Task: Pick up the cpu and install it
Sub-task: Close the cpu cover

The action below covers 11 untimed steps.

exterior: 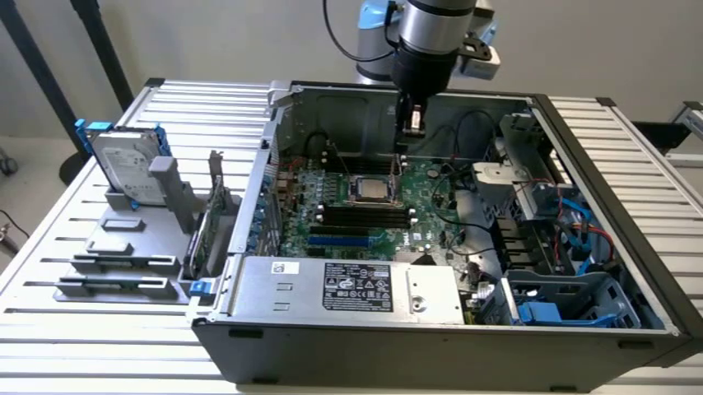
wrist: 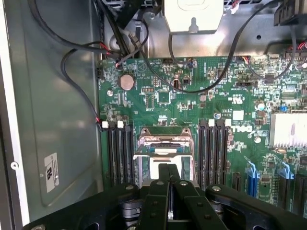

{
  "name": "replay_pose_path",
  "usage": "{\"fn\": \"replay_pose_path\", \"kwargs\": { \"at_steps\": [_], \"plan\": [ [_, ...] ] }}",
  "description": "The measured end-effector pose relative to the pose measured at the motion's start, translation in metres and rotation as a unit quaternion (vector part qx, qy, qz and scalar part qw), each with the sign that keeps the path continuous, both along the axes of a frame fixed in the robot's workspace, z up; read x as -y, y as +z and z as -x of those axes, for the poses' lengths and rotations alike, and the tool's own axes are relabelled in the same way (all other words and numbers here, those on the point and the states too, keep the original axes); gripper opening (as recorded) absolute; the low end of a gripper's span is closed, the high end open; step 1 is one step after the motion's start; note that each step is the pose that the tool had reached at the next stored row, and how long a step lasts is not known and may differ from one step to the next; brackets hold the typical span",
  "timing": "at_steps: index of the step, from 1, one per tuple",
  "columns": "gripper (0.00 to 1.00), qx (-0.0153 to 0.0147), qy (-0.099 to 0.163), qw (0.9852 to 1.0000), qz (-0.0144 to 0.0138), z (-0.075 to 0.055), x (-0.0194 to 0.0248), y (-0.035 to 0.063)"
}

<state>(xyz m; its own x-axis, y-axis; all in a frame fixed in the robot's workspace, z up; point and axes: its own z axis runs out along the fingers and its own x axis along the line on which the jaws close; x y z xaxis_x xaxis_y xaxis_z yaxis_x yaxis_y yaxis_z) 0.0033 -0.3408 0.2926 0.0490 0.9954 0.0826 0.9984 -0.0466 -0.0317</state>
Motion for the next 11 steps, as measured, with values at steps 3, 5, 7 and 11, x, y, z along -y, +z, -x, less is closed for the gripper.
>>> {"fn": "replay_pose_path", "kwargs": {
  "at_steps": [3,5,7,11],
  "plan": [
    [0.11,0.012,0.001,0.9999,0.0003,-0.0013,0.0,-0.0009],
    [0.11,0.0176,0.001,0.9998,0.0002,-0.0013,0.0001,-0.0025],
    [0.11,0.0208,0.002,0.9998,0.0002,-0.0013,0.0,-0.0049],
    [0.11,0.0263,0.003,0.9996,0.0002,-0.0013,0.0,-0.0102]
  ]
}}
